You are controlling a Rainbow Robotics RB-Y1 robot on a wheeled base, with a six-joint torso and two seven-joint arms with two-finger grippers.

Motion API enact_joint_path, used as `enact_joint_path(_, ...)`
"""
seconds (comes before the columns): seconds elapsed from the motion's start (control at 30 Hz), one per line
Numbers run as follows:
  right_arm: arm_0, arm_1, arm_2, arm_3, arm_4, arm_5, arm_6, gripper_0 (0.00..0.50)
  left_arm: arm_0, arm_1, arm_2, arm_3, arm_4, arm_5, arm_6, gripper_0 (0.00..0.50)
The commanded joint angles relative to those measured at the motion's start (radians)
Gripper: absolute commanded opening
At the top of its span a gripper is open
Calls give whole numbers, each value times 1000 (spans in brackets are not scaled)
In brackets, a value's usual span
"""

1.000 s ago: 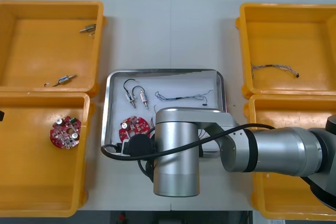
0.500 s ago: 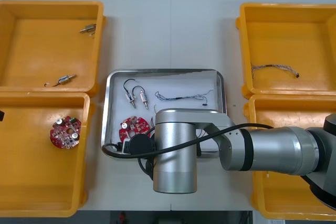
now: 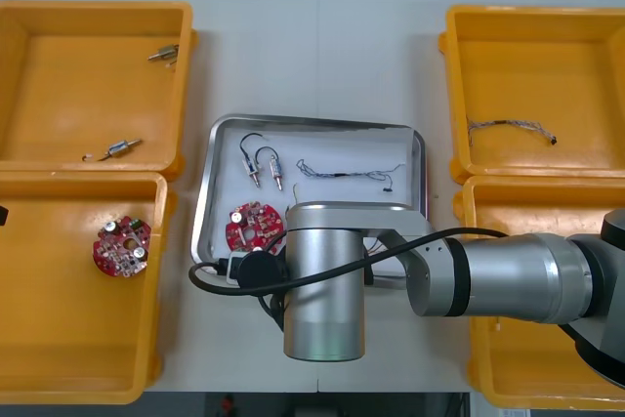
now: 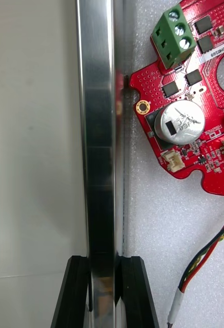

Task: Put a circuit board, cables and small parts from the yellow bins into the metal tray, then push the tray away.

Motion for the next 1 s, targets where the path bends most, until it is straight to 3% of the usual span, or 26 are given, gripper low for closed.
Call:
enact_joint_path(0.03,-56,10,14,-13,21,3,54,0,-20,29,24,-19,8,2,-90,500)
enact_joint_path(0.27,-116,2,22,-5,30,0,67,0,-20,29,24,-19,8,2,-90,500)
enact_joint_path(0.73,-246,-36,73,58,119,-28,82,0,-20,29,24,-19,8,2,-90,500)
enact_joint_path(1.0,-285,-24,67,124,177,-46,83,0,-20,29,24,-19,8,2,-90,500)
